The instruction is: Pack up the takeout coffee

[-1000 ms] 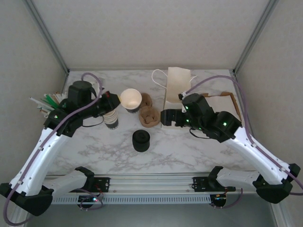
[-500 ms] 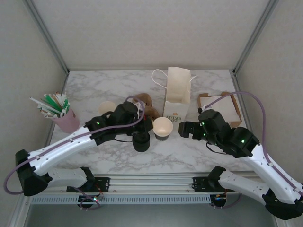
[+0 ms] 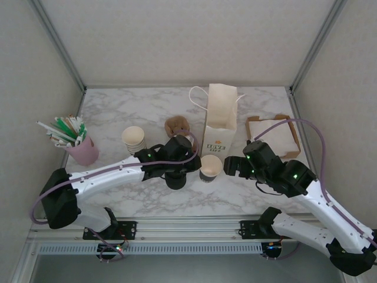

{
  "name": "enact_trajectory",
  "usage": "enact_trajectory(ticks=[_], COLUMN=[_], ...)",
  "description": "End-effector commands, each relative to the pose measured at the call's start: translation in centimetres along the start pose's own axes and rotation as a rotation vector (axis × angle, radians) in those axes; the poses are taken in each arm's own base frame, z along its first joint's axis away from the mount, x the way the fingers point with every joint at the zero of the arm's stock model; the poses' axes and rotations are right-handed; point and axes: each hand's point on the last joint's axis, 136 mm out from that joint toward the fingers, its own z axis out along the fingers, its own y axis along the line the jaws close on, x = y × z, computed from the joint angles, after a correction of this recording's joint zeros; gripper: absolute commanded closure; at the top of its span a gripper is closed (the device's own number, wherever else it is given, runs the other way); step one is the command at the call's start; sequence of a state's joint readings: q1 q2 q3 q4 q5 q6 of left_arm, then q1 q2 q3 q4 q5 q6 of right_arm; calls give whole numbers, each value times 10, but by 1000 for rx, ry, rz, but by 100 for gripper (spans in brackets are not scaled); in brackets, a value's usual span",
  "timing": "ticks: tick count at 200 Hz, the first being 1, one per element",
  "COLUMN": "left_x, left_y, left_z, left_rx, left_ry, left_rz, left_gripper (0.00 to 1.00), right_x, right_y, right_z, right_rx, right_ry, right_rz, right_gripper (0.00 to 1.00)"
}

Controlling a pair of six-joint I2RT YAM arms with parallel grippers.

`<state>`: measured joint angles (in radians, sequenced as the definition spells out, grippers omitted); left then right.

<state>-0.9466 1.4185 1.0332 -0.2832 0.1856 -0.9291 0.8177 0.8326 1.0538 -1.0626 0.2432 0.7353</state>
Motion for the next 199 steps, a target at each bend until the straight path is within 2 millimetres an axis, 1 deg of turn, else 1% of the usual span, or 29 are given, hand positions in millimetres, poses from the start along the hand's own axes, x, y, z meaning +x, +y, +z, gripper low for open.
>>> enact_trajectory(ticks=[1, 28, 63, 76, 113, 131, 159, 180, 199], left_x=[0, 5, 9, 11, 15, 15, 12, 5, -3], left_y=[-3, 4, 13, 16, 20, 19, 15, 8, -1], left_z=[13, 26, 36, 37, 36, 34, 27, 17, 3], left_rx=[23, 5, -21, -26, -31, -30, -33, -29, -12], left_ry=[-13, 9, 24, 29, 36, 36, 31, 5, -29], left_rz=[-2, -1, -9, -14, -24, -23, -12, -2, 6], left_gripper=[100, 100, 100, 96, 91, 85, 70, 60, 51], right_x=[1, 5, 9, 10, 13, 14, 16, 17, 19], right_y=[-8, -10, -10, -10, -7, -7, -7, -10, -10], right_z=[5, 12, 18, 19, 23, 25, 25, 25, 25], right_rx=[37, 48, 49, 49, 25, 16, 17, 34, 33], right_ry=[-6, 11, 32, 38, 50, 55, 72, 85, 90], right_rz=[31, 42, 52, 56, 59, 64, 70, 67, 46], right_gripper=[1, 1, 1, 1, 1, 1, 1, 1, 1])
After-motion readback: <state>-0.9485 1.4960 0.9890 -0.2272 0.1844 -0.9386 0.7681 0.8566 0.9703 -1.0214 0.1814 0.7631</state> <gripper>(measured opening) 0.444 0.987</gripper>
